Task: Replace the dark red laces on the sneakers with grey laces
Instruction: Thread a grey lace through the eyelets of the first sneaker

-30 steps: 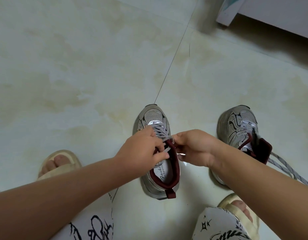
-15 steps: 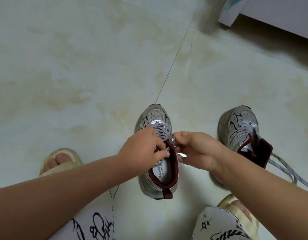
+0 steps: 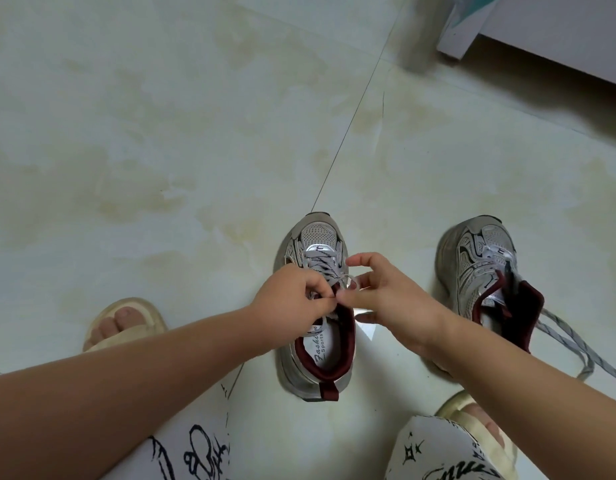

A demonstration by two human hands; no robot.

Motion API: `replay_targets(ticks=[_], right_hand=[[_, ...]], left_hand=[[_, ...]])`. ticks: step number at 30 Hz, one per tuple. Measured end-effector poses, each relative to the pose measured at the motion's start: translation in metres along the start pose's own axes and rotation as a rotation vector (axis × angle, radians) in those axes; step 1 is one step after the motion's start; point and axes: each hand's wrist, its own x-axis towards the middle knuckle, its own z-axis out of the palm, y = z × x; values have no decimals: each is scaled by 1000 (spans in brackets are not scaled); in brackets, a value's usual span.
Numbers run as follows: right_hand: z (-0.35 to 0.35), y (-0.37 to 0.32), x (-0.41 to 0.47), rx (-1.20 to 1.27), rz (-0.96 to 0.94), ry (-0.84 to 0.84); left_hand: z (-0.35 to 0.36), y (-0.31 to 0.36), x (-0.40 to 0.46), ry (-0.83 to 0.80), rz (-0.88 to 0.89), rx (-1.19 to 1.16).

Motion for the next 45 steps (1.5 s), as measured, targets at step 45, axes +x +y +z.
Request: replay_targets(ticks=[45], right_hand=[[17,-35,-7,-90,-276,34]], left_hand=[[-55,74,11,39,196,207]])
